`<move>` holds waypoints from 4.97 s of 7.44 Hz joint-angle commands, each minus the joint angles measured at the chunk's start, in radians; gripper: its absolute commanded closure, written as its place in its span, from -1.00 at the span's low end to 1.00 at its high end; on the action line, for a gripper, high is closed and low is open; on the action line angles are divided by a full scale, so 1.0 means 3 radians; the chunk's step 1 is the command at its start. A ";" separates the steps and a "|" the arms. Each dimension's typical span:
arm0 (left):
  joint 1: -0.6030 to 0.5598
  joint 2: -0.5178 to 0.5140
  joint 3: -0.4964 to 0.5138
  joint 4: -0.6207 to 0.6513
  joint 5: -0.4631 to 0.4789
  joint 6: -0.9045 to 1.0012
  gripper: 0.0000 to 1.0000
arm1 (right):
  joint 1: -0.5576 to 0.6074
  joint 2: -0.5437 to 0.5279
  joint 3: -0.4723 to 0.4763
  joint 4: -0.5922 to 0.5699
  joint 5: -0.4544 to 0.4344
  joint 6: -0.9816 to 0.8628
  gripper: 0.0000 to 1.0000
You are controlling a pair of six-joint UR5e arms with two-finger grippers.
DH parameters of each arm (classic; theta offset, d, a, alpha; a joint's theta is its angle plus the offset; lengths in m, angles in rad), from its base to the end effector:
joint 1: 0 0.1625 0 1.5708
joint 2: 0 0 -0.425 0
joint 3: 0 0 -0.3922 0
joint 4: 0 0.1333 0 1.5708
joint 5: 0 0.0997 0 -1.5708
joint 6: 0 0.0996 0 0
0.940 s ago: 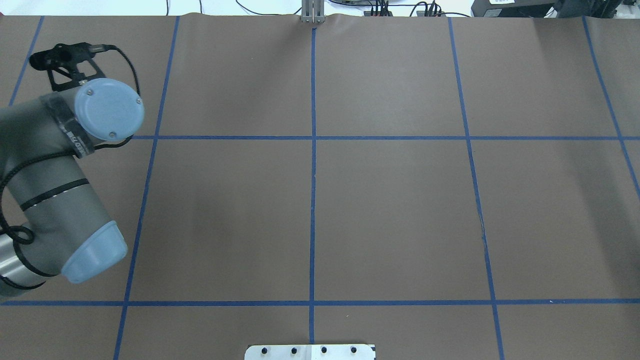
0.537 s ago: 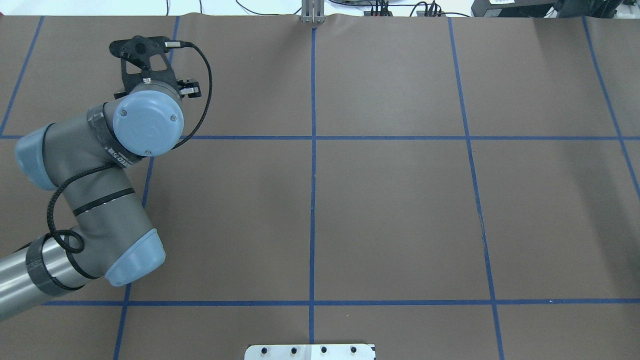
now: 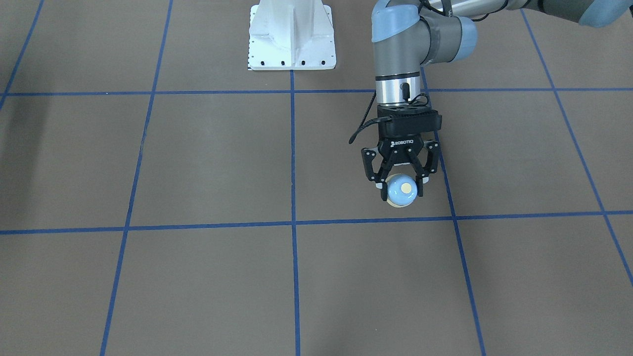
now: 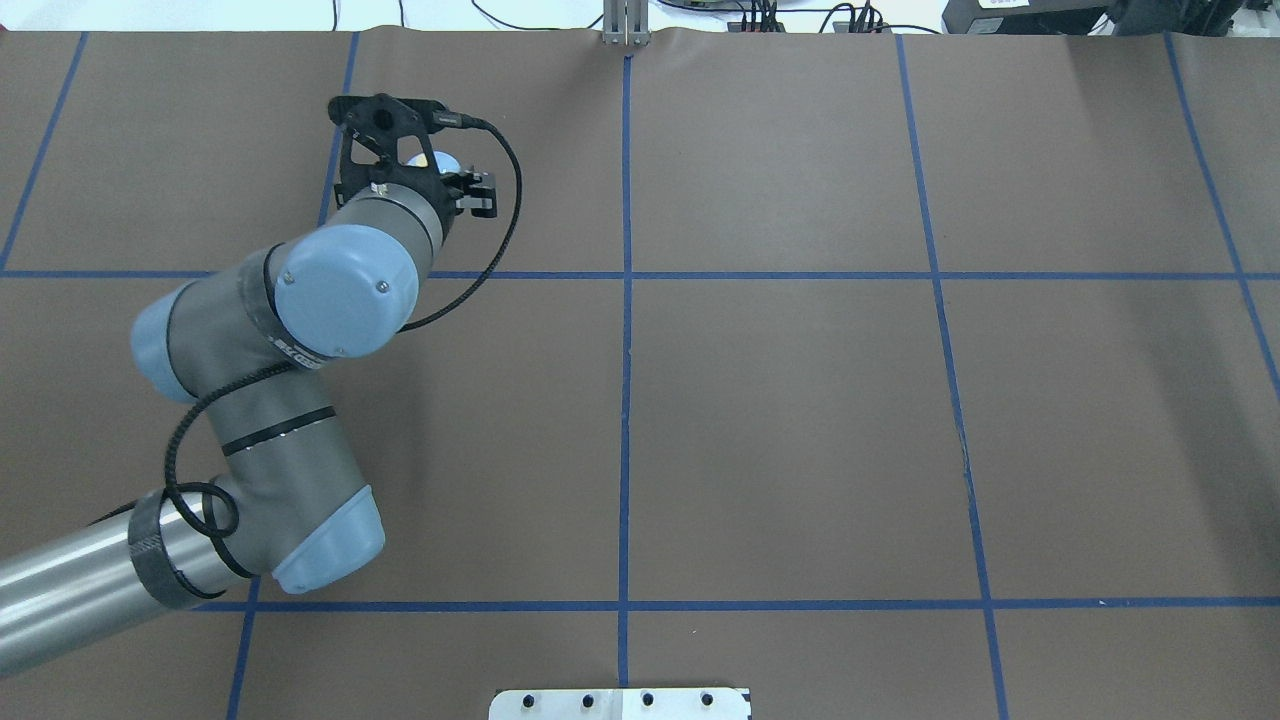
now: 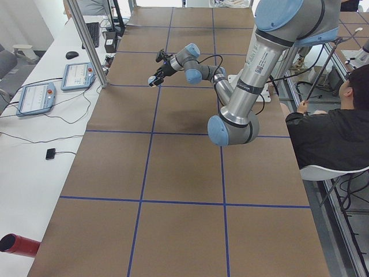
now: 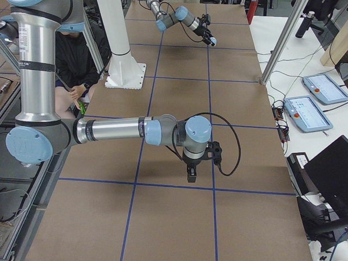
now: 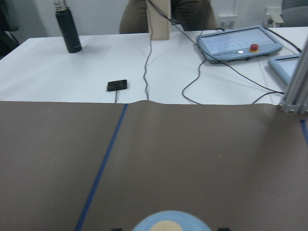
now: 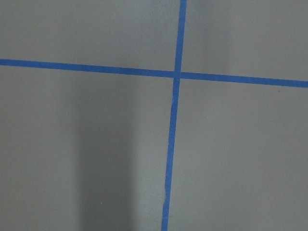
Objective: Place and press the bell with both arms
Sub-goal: 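Carry the bell with the left gripper toward the table centre, then lower the bell onto the grid crossing and release with left gripper, then withdraw the left gripper from the bell while the right arm approaches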
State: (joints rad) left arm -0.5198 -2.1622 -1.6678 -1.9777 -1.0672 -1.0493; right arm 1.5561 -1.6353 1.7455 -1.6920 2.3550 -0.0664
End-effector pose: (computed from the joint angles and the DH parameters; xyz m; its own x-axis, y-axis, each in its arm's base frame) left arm 0.4854 -0.4867 0.2174 0.7467 0.0754 -0.6608 0.5022 0.5876 0.6345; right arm 0.0562 -0.4622 0.6151 0.7055 -0.0690 0.7054 0.0616 0.9975 0.0359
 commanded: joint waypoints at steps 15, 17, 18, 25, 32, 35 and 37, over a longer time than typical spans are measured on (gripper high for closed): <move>0.0439 -0.1046 0.2144 -0.1395 0.0300 0.0097 1.00 | -0.0023 0.0031 -0.0030 -0.0005 0.0025 0.0001 -1.00; 0.0475 -0.1046 0.2164 -0.1395 0.0300 0.0097 1.00 | -0.0028 0.0031 -0.0035 -0.0005 0.0025 0.0001 -1.00; 0.0480 -0.1046 0.2185 -0.1395 0.0300 0.0097 1.00 | -0.0028 0.0031 -0.0035 -0.0005 0.0025 0.0001 -1.00; 0.0384 -0.1071 0.1936 -0.1410 0.0092 0.0102 -1.00 | -0.0048 0.0178 0.0000 -0.0005 -0.0006 -0.0024 -1.00; -0.1104 -0.0730 0.1806 -0.0919 -0.2131 0.1088 -1.00 | -0.0987 0.1362 -0.0423 0.0138 -0.0021 0.1118 -1.00; -0.1559 0.0184 0.1368 -0.0924 -0.2714 0.1762 -1.00 | -0.1626 0.2227 -0.0720 0.0143 -0.0240 0.2340 -0.95; -0.1952 0.0706 0.1183 -0.0929 -0.3246 0.2131 -1.00 | -0.1954 0.2560 -0.0766 0.0143 -0.0394 0.2964 -0.01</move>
State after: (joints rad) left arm -1.0312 -2.0554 -1.2762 -2.2553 -1.9435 -0.4838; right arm 1.0390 -0.9379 1.5254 -1.6491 2.2646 0.7036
